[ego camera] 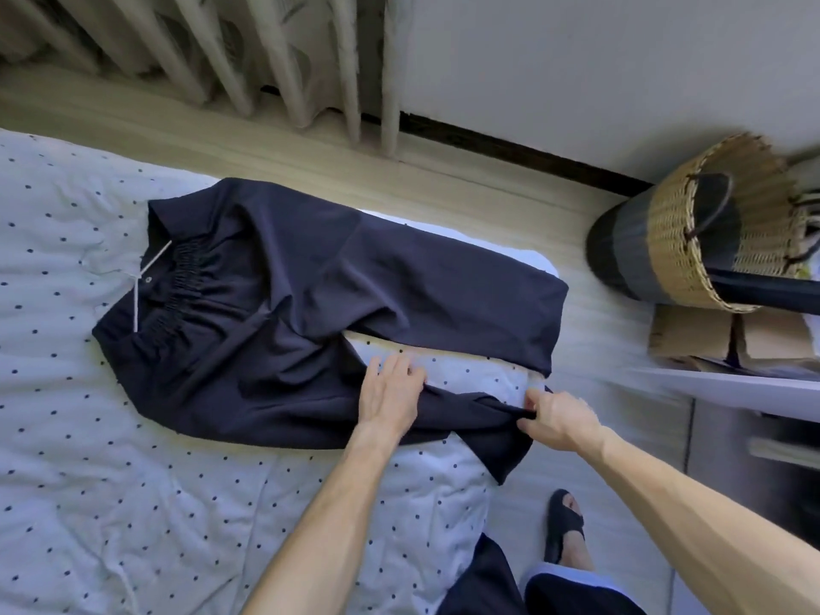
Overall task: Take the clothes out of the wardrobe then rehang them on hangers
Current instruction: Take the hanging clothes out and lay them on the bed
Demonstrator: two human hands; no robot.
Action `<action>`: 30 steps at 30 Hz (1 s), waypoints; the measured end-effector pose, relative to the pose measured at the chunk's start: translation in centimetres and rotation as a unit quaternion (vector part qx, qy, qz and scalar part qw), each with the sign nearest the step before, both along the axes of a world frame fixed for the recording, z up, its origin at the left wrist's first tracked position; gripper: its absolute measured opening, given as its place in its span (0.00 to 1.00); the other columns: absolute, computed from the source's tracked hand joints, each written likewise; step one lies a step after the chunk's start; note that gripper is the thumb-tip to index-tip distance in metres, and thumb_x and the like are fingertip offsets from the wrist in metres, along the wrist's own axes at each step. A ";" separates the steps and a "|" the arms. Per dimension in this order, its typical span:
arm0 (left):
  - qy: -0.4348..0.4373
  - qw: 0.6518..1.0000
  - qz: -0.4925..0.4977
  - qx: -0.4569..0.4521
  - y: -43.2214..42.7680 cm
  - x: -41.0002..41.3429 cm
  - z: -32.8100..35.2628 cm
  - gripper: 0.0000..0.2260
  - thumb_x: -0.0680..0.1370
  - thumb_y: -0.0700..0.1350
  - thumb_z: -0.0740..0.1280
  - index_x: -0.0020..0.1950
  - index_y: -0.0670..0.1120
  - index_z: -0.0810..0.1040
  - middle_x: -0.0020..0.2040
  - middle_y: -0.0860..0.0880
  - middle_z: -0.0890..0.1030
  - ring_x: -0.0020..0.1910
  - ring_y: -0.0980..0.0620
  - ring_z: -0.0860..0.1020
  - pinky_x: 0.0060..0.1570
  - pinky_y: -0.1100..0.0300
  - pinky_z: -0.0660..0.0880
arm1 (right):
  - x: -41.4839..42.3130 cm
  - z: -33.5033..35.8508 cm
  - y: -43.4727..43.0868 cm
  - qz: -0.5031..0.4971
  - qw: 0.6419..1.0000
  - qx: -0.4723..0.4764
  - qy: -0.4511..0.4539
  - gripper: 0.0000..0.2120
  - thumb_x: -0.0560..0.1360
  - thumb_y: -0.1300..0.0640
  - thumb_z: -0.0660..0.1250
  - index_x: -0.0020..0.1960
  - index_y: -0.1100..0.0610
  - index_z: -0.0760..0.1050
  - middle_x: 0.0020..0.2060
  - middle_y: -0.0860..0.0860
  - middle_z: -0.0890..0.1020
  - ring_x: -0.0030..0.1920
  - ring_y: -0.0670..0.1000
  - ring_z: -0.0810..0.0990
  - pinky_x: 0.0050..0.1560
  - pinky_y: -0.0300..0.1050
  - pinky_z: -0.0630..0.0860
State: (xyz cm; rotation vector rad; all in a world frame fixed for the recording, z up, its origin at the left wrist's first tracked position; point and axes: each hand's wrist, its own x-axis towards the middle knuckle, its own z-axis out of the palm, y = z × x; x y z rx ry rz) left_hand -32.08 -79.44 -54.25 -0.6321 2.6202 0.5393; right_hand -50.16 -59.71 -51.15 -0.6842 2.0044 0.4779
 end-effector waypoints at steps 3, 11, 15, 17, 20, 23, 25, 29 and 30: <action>0.037 0.999 -0.009 -0.031 -1.9 -1.4 0.6 0.07 0.83 0.47 0.60 0.54 0.54 0.77 0.50 0.52 0.78 0.52 0.48 0.76 0.56 0.54 0.65 | -1.9 1.2 1.1 0.066 0.997 -0.007 0.045 0.16 0.81 0.40 0.54 0.56 0.47 0.75 0.53 0.51 0.82 0.61 0.56 0.73 0.51 0.50 0.67; 0.157 0.967 0.147 -0.135 -3.5 -6.1 2.7 0.16 0.73 0.36 0.69 0.59 0.48 0.80 0.53 0.47 0.79 0.52 0.45 0.78 0.58 0.49 0.71 | -3.6 3.0 0.7 -0.048 0.969 -0.129 0.204 0.15 0.79 0.51 0.58 0.64 0.54 0.69 0.62 0.53 0.74 0.60 0.59 0.72 0.52 0.52 0.71; 0.000 0.990 0.088 -0.106 -1.2 -5.5 3.1 0.29 0.78 0.44 0.63 0.79 0.51 0.59 0.78 0.45 0.61 0.77 0.46 0.59 0.74 0.45 0.55 | -2.0 3.7 1.0 -0.061 0.983 -0.135 0.105 0.20 0.79 0.52 0.58 0.70 0.53 0.66 0.68 0.51 0.71 0.64 0.58 0.72 0.56 0.50 0.72; -0.048 0.993 0.067 -0.081 0.5 -5.1 3.9 0.32 0.79 0.46 0.61 0.81 0.53 0.53 0.81 0.45 0.53 0.80 0.47 0.52 0.76 0.44 0.51 | -1.5 4.4 1.6 -0.066 0.985 -0.150 0.056 0.21 0.79 0.52 0.57 0.72 0.51 0.67 0.71 0.48 0.70 0.66 0.56 0.71 0.59 0.49 0.73; -0.091 0.992 0.067 -0.062 3.0 -4.8 6.7 0.33 0.80 0.46 0.60 0.82 0.53 0.49 0.82 0.44 0.45 0.80 0.45 0.47 0.77 0.43 0.49 | -1.9 6.7 3.1 -0.083 0.979 -0.184 0.029 0.22 0.79 0.52 0.57 0.73 0.50 0.68 0.72 0.46 0.70 0.68 0.53 0.71 0.61 0.48 0.73; -0.122 0.990 0.046 -0.047 4.9 -6.0 10.8 0.31 0.81 0.46 0.59 0.82 0.52 0.50 0.82 0.46 0.43 0.81 0.47 0.45 0.77 0.42 0.46 | -3.5 10.5 5.6 -0.091 0.969 -0.226 0.029 0.21 0.80 0.51 0.58 0.72 0.49 0.69 0.71 0.45 0.72 0.70 0.50 0.70 0.65 0.46 0.71; -0.118 0.992 0.032 -0.026 6.5 -7.4 13.9 0.29 0.81 0.46 0.58 0.82 0.52 0.52 0.82 0.47 0.47 0.81 0.47 0.46 0.78 0.43 0.46 | -4.7 13.7 8.1 -0.106 0.960 -0.257 0.042 0.20 0.80 0.50 0.59 0.71 0.48 0.70 0.70 0.44 0.73 0.71 0.48 0.69 0.67 0.44 0.69; -0.051 0.998 -0.015 -0.022 10.7 -11.9 20.3 0.26 0.82 0.48 0.57 0.80 0.51 0.56 0.81 0.48 0.57 0.80 0.47 0.51 0.77 0.43 0.49 | -7.1 20.3 14.8 -0.105 0.931 -0.332 0.114 0.18 0.81 0.47 0.60 0.70 0.44 0.71 0.71 0.43 0.73 0.75 0.44 0.64 0.73 0.42 0.61; -0.027 0.999 -0.027 -0.027 11.9 -13.2 21.8 0.26 0.82 0.48 0.57 0.80 0.52 0.57 0.80 0.49 0.59 0.80 0.48 0.52 0.77 0.43 0.49 | -7.6 21.9 16.7 -0.101 0.920 -0.350 0.144 0.18 0.81 0.47 0.61 0.70 0.44 0.72 0.71 0.43 0.73 0.75 0.44 0.63 0.75 0.42 0.59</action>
